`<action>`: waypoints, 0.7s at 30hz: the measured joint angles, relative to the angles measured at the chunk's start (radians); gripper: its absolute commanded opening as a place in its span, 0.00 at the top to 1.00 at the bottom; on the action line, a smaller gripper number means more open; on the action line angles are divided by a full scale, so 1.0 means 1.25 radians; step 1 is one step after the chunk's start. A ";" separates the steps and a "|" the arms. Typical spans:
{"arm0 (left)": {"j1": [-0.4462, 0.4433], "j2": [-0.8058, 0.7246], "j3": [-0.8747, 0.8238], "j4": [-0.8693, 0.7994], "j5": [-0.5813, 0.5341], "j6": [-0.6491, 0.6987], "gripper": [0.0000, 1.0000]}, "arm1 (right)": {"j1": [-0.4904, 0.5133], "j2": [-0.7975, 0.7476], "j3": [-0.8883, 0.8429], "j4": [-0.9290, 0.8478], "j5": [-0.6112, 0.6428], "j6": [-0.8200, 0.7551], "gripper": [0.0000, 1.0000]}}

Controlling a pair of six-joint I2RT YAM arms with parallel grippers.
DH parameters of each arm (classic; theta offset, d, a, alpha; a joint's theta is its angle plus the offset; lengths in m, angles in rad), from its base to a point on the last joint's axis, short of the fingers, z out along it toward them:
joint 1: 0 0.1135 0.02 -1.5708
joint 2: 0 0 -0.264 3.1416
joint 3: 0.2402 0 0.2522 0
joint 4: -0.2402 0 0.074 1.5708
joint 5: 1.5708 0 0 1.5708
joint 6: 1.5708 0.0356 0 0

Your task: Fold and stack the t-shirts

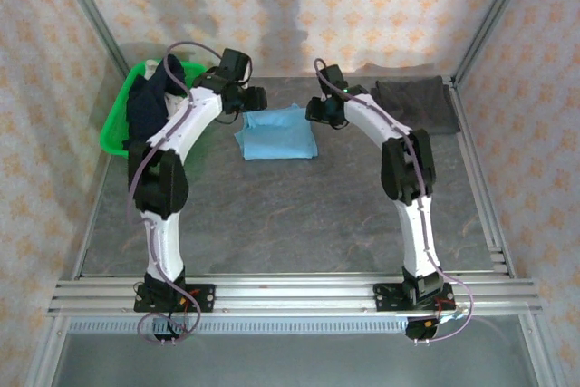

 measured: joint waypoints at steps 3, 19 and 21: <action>-0.013 -0.095 -0.043 0.010 -0.018 0.004 0.33 | 0.004 -0.083 -0.068 0.036 0.007 0.001 0.51; -0.052 -0.065 -0.244 0.139 -0.015 0.000 0.36 | 0.046 -0.068 -0.179 0.108 0.028 0.028 0.52; -0.052 -0.028 -0.240 0.150 -0.007 0.000 0.37 | 0.046 -0.068 -0.192 0.107 0.034 0.031 0.52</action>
